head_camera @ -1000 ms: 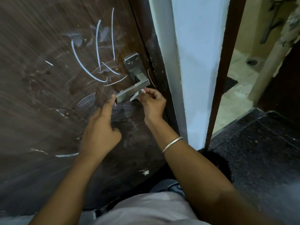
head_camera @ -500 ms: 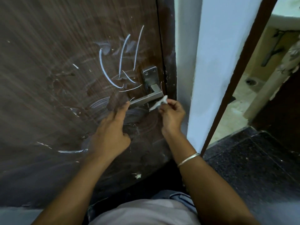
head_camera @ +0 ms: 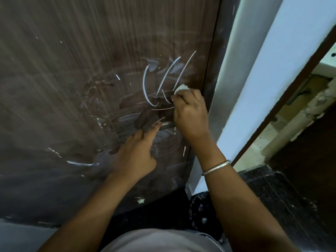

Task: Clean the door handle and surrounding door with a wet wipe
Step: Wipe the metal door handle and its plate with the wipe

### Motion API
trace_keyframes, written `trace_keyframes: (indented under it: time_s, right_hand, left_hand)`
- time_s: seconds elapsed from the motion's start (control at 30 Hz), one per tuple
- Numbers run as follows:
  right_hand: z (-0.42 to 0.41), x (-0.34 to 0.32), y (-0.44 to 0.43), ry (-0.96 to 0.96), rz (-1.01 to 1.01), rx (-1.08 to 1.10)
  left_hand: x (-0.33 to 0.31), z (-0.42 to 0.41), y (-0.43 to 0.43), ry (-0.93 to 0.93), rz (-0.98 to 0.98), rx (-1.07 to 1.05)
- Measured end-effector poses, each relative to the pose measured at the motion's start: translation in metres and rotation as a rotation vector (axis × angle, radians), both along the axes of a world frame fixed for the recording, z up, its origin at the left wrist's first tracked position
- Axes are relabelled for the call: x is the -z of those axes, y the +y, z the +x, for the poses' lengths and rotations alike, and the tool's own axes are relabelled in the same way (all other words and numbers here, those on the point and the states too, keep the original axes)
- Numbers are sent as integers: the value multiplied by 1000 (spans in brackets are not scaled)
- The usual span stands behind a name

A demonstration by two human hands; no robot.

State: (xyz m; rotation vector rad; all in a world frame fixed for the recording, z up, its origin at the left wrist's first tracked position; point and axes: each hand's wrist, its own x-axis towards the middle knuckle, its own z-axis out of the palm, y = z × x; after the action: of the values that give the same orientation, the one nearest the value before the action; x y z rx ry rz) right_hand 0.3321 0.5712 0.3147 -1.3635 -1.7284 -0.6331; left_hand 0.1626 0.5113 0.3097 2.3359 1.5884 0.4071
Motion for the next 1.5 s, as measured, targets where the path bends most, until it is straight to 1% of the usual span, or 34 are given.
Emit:
trace_keyframes:
  time_s: [0.07,0.13,0.17,0.27,0.33,0.4,0.5,0.53,0.57,0.67,0.73,0.8,0.87,1.0,1.07,1.17,1.23,1.3,1.37,1.43,1.5]
  right_hand:
    - [4,2,2,-76,-4,13]
    - [9,3,0,-48,8,1]
    - [9,3,0,23,17,-3]
    - [10,-6,3,320,33,38]
    - [15,-12,4,417,24,40]
    - [16,-12,2,526,-32,36]
    - [12,-11,-2,936,-141,54]
    - [12,-11,-2,1044,-167,57]
    - [14,-10,-1,1119,-186,52]
    - [20,3,2,1256,-262,13]
    - [23,19,0,1321,-352,30]
    - [25,25,0,1345,-394,47]
    - [27,19,3,1315,-357,29]
    - [26,5,6,1298,-227,-80]
    - [23,18,2,1388,-258,-103]
    - [21,55,-6,1617,-426,-77]
    - [20,64,-9,1714,-490,-102]
    - [19,53,-7,1713,-433,-114]
    - [19,39,-3,1635,-323,-143]
    - [19,35,-2,1590,-272,-173]
    - [17,48,-4,1668,-280,-200]
  left_hand:
    - [-1,-1,0,3,5,4]
    - [-1,-1,1,8,-2,-4]
    - [-1,-1,1,13,-8,-9]
    - [-2,-1,-1,40,-19,-4]
    - [-3,-2,-2,49,-21,-3]
    - [-4,-2,-1,41,-27,-3]
    - [-2,-1,1,17,-19,-2]
    - [-2,0,1,6,-21,-1]
    - [-2,1,2,1,-25,3]
    - [-2,3,3,-3,-21,8]
    - [-3,5,2,-16,-18,6]
    - [-2,7,2,-21,-10,0]
    - [-2,8,2,-20,-3,1]
    - [-2,7,2,-12,7,2]
    - [-2,7,0,-8,2,1]
    - [-3,7,-3,-4,-20,-4]
    - [-5,7,-3,-1,-26,-2]
    - [-7,7,-3,-4,-26,3]
    - [-7,7,-3,-8,-33,6]
    - [-8,7,-3,-10,-42,-1]
    - [-8,8,-4,-6,-46,-6]
